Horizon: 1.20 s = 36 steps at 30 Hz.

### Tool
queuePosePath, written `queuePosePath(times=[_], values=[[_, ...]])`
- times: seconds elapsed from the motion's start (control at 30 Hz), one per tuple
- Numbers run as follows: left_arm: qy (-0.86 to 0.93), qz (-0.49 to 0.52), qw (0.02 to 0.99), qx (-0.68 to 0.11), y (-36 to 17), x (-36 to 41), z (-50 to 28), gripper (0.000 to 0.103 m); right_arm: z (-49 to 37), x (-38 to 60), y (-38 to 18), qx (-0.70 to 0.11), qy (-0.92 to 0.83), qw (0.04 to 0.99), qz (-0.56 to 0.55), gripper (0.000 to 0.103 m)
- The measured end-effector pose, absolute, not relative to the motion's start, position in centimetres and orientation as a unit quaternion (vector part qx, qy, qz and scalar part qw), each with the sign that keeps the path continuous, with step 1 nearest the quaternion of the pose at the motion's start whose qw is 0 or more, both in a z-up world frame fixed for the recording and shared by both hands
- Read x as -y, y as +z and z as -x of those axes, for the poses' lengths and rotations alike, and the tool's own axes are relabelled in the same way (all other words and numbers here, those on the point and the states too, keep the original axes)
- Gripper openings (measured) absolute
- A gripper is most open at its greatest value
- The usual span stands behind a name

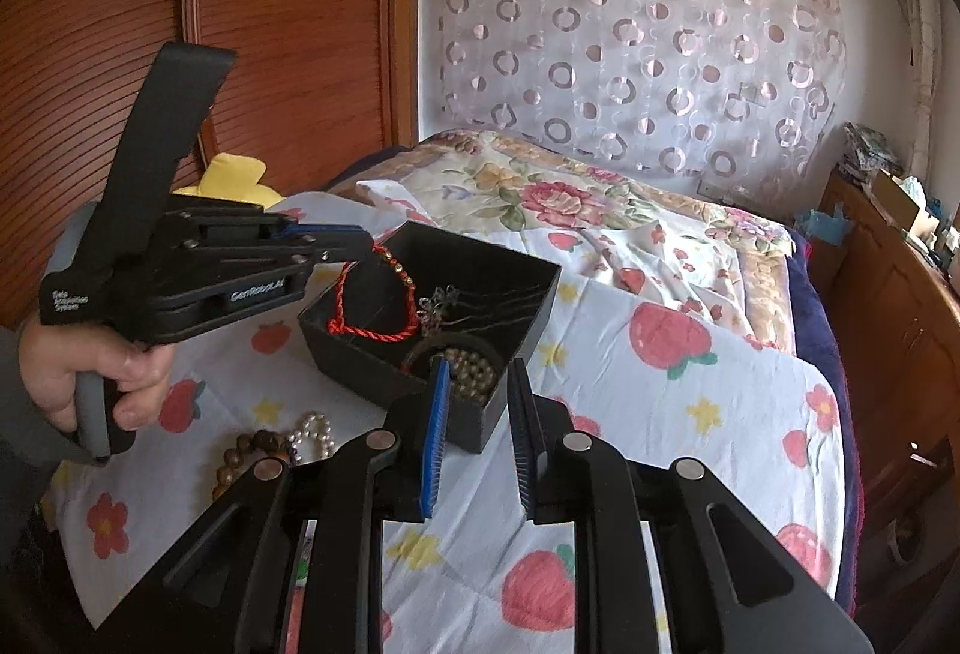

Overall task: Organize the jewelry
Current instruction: 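Withdraw both open tools from the box toward the remaining jewelry, then close the left tool on the wooden bead bracelet while the right tool reaches the metal bangle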

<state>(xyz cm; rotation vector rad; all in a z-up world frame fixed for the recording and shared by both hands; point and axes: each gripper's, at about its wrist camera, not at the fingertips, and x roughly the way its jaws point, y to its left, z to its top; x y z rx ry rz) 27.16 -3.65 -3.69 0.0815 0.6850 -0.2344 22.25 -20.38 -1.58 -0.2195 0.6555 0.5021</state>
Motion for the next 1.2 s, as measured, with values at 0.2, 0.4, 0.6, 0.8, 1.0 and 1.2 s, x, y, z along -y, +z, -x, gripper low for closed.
queuePosePath(times=[0.2, 0.4, 0.6, 0.8, 1.0, 1.2], values=[[-0.108, -0.041, 0.942, -0.316, -3.3, 3.0, -25.5, 0.049, -21.0, 20.6, -1.5, -0.316, 0.251, 0.91, 0.099, 0.022], [-0.106, -0.038, 0.95, -0.293, -3.1, 1.9, -22.3, 0.085, -18.6, 20.8, -2.1, -0.317, 0.26, 0.907, 0.096, 0.022], [-0.116, -0.03, 0.951, -0.285, -3.8, 1.0, -19.1, 0.095, -16.1, 21.2, -3.4, -0.322, 0.271, 0.903, 0.092, 0.036], [-0.12, -0.034, 0.948, -0.294, -5.1, 0.6, -16.2, 0.095, -13.8, 21.3, -5.3, -0.34, 0.279, 0.894, 0.089, 0.046], [-0.126, -0.021, 0.941, -0.312, -6.3, -0.1, -13.8, 0.095, -12.3, 21.0, -7.2, -0.361, 0.284, 0.884, 0.092, 0.065], [-0.123, -0.018, 0.938, -0.323, -7.3, -0.9, -11.8, 0.095, -11.7, 19.9, -8.6, -0.378, 0.288, 0.873, 0.11, 0.076]])
